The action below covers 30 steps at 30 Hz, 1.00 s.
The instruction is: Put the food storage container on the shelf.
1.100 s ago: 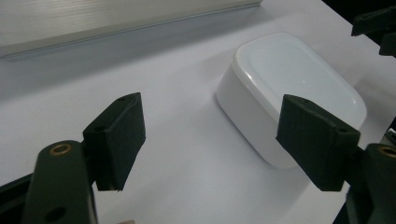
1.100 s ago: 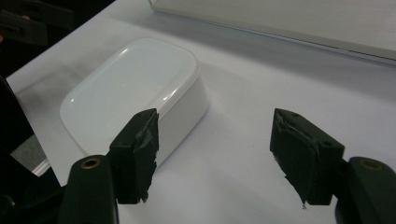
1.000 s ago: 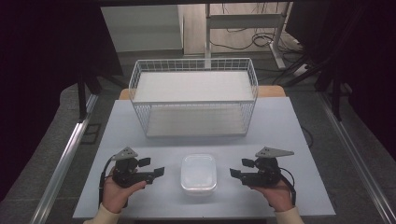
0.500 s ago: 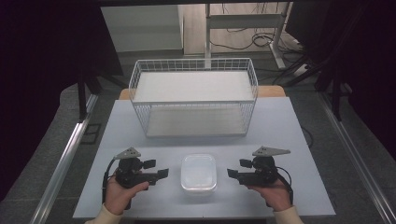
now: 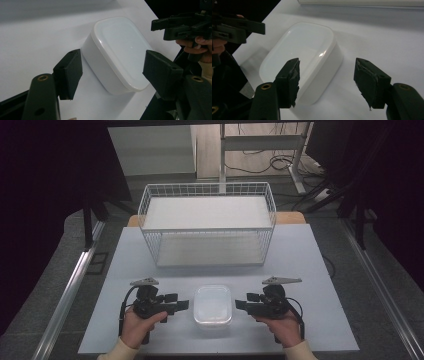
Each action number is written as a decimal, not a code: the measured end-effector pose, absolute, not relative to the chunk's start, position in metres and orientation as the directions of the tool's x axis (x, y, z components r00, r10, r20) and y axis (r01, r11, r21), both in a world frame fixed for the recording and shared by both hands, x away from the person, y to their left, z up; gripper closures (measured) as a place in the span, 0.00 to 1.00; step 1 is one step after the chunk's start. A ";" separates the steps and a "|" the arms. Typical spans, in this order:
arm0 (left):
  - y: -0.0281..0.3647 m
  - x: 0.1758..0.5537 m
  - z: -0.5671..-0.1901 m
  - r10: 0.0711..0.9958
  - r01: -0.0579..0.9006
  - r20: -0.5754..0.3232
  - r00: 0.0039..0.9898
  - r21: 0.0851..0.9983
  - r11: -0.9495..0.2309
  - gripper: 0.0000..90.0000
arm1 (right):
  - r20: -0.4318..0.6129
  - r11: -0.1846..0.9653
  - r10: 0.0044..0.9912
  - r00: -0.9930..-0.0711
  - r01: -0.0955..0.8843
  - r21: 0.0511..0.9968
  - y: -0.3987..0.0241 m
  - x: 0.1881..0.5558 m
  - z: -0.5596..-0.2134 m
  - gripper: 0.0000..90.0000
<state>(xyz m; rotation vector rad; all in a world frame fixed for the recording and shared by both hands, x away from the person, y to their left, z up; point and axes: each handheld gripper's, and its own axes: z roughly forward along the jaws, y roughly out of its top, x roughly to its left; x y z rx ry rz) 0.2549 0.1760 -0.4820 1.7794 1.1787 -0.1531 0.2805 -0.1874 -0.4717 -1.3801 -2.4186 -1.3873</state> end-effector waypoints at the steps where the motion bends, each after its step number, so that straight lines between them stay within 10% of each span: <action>1: 0.175 0.256 -0.482 0.640 0.770 -0.564 0.522 0.635 -0.068 0.35 | 0.426 0.207 0.672 -0.606 0.706 0.677 -0.185 0.281 -0.473 0.42; 30: 0.153 0.273 -0.513 0.565 0.862 -0.697 0.442 0.505 -0.051 0.45 | 0.498 0.202 0.655 -0.568 0.767 0.609 -0.157 0.292 -0.493 0.49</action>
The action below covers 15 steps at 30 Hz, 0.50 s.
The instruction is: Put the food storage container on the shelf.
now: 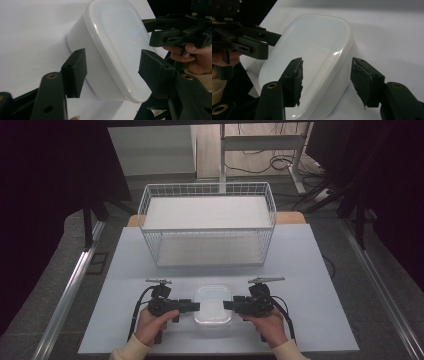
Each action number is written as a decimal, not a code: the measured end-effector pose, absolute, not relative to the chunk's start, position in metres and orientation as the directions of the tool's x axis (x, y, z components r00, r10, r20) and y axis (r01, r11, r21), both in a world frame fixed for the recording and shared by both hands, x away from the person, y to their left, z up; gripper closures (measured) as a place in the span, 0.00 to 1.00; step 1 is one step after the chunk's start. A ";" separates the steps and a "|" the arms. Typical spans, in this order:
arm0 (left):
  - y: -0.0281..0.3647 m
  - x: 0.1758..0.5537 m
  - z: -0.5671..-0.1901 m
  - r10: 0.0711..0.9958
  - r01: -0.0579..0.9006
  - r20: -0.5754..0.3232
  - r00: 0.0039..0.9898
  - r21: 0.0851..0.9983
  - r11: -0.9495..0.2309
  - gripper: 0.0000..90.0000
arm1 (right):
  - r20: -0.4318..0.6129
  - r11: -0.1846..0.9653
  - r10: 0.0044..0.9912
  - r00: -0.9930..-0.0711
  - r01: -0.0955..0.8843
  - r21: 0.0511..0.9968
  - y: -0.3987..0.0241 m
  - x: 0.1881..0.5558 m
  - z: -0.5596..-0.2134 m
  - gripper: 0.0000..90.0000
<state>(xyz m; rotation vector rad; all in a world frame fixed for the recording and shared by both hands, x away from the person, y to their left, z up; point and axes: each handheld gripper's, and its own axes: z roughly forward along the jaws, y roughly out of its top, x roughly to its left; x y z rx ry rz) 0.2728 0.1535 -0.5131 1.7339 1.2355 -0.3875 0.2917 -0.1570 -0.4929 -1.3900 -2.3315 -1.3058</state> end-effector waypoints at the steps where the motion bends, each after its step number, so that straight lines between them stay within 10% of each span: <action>1: 0.153 0.273 -0.514 0.559 0.862 -0.702 0.441 0.504 -0.047 0.47 | 0.507 0.198 0.653 -0.562 0.773 0.603 -0.157 0.292 -0.494 0.50; 15: 0.156 0.262 -0.509 0.564 0.850 -0.702 0.435 0.528 0.002 0.77 | 0.624 0.092 0.610 -0.489 0.825 0.558 -0.168 0.286 -0.494 0.77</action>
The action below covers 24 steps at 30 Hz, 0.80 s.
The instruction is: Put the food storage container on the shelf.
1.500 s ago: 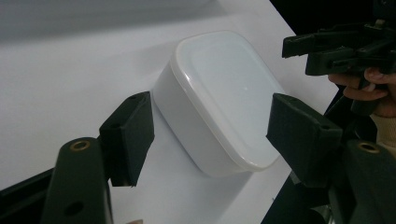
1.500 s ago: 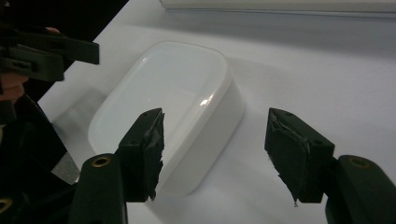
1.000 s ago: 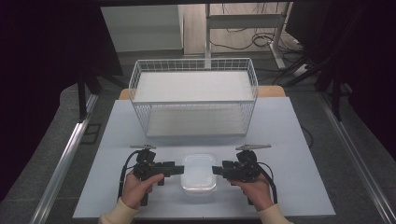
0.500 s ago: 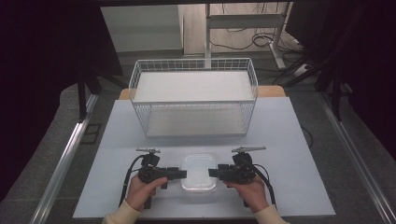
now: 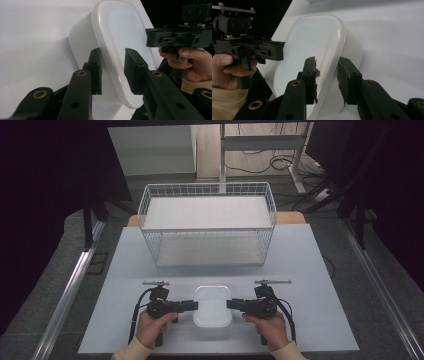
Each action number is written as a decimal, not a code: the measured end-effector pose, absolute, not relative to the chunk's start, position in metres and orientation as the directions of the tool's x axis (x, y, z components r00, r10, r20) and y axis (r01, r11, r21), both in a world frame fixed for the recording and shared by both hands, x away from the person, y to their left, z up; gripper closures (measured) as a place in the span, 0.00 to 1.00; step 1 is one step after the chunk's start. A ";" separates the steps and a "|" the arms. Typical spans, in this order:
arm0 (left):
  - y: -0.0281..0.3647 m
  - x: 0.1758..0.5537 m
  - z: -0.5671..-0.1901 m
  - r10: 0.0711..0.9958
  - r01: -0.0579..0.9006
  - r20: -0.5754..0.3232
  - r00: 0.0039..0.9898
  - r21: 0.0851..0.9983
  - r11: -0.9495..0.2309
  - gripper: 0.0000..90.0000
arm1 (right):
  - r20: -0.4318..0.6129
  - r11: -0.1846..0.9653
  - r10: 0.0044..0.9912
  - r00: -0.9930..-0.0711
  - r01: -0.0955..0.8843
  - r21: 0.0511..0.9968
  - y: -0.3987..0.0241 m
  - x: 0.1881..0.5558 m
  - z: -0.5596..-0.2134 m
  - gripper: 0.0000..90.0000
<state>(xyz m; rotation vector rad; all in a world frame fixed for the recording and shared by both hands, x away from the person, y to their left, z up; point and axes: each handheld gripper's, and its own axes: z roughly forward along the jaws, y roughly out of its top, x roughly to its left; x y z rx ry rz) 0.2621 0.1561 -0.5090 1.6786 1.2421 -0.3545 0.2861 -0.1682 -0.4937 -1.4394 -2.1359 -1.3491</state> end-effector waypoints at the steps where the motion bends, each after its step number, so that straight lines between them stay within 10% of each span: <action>1: 0.156 0.261 -0.508 0.562 0.847 -0.701 0.439 0.532 0.003 0.77 | 0.622 0.092 0.609 -0.492 0.823 0.560 -0.168 0.285 -0.493 0.77; 24: 0.157 0.246 -0.495 0.544 0.793 -0.662 0.516 0.609 -0.010 0.89 | 0.600 0.100 0.587 -0.543 0.785 0.612 -0.179 0.271 -0.478 0.89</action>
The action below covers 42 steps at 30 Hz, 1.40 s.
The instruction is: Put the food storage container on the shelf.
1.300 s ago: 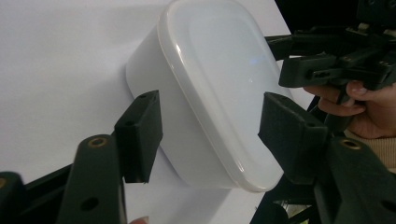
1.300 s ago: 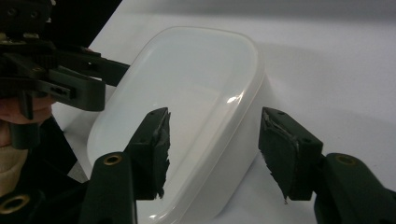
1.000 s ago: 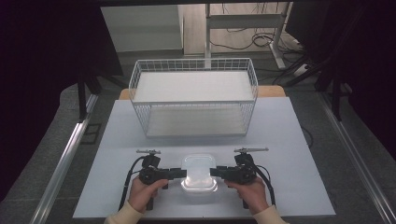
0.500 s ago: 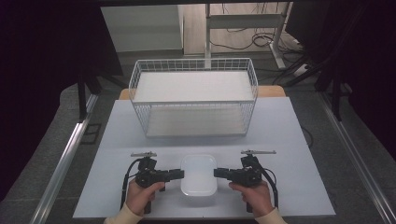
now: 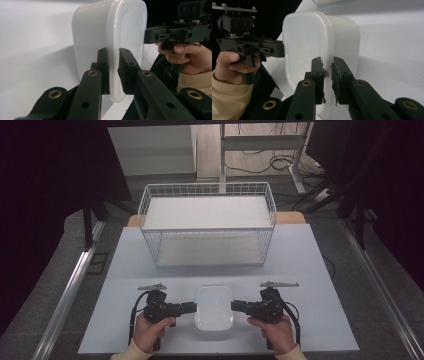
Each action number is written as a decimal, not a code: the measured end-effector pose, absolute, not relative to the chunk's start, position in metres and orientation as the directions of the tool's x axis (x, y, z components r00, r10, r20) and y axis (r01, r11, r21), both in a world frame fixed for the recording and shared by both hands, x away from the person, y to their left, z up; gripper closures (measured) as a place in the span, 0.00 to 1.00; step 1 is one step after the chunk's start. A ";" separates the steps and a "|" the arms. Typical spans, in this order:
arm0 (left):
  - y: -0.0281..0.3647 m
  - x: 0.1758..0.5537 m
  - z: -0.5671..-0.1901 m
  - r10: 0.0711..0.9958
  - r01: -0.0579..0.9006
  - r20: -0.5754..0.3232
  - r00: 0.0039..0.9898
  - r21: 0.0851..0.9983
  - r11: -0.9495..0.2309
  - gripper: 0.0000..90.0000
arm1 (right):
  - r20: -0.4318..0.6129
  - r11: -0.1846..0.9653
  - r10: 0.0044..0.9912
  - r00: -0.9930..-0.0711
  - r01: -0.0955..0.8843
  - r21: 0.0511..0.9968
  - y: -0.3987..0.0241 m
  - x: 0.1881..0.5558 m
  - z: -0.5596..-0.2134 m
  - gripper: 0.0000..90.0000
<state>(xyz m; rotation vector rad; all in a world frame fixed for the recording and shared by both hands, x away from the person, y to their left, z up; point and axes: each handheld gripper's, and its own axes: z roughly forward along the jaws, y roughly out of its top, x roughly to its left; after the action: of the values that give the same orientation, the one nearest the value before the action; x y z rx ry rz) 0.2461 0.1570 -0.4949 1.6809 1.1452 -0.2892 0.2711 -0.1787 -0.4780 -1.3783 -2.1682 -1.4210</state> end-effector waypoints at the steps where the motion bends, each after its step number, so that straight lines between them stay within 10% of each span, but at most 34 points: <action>1: 0.157 0.246 -0.494 0.543 0.789 -0.659 0.520 0.614 -0.011 0.89 | 0.596 0.103 0.585 -0.549 0.780 0.617 -0.179 0.271 -0.477 0.89; 42: 0.159 0.270 -0.373 0.556 0.594 -0.472 0.684 0.803 -0.047 0.89 | 0.432 0.097 0.556 -0.710 0.572 0.815 -0.180 0.289 -0.363 0.89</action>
<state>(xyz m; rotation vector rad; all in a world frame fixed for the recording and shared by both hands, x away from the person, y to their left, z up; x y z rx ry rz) 0.2702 0.1586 -0.3729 1.7023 0.9347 -0.0389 0.2890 -0.1801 -0.3633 -1.1910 -2.3159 -1.7322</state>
